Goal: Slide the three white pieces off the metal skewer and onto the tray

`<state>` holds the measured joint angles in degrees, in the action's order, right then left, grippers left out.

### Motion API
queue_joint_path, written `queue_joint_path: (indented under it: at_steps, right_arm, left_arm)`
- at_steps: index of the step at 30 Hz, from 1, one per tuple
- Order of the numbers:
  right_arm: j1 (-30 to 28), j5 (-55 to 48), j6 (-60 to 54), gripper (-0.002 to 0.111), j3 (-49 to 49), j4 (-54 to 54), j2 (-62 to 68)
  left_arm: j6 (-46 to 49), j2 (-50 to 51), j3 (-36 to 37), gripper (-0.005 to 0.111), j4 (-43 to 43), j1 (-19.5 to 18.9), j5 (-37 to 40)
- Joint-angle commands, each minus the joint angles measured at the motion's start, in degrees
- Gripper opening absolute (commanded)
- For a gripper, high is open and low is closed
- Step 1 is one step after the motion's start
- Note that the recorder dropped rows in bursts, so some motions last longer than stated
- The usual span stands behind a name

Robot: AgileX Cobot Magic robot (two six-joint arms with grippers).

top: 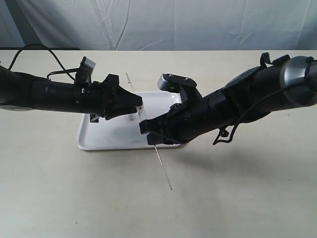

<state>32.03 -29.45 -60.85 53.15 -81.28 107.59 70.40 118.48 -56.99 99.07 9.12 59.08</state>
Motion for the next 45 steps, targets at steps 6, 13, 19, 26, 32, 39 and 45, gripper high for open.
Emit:
queue_joint_path:
  at_steps: [6,13,19,26,32,39,45]
  right_arm:
    - [0.0,-1.4,-0.4,-0.001,0.3,0.0,0.1]
    - [0.0,-2.8,-0.4,-0.001,0.3,0.0,0.1]
    - [0.0,-3.1,-0.4,-0.001,0.3,0.2,0.1]
    - [0.0,-4.8,-0.4,-0.001,0.3,0.5,0.1]
    - [0.0,-6.4,2.6,-0.001,0.3,4.6,0.1]
    - [0.0,-8.8,8.6,-0.001,0.1,12.5,0.1]
    - [0.0,-11.7,16.4,-0.001,0.1,21.1,0.0]
  left_arm:
    - [0.3,0.2,0.0,0.029,0.9,0.1,1.0]
    - [0.7,0.2,0.0,0.027,0.9,0.1,1.0]
    - [0.7,0.2,0.0,0.025,0.9,0.1,-0.2]
    - [0.7,0.2,0.0,0.023,0.9,0.1,-1.2]
    - [0.6,0.2,0.0,0.023,0.9,0.1,-2.5]
    - [0.3,0.2,-0.9,0.023,0.9,0.0,-4.8]
    - [0.1,0.2,-1.8,0.023,0.9,0.0,-6.8]
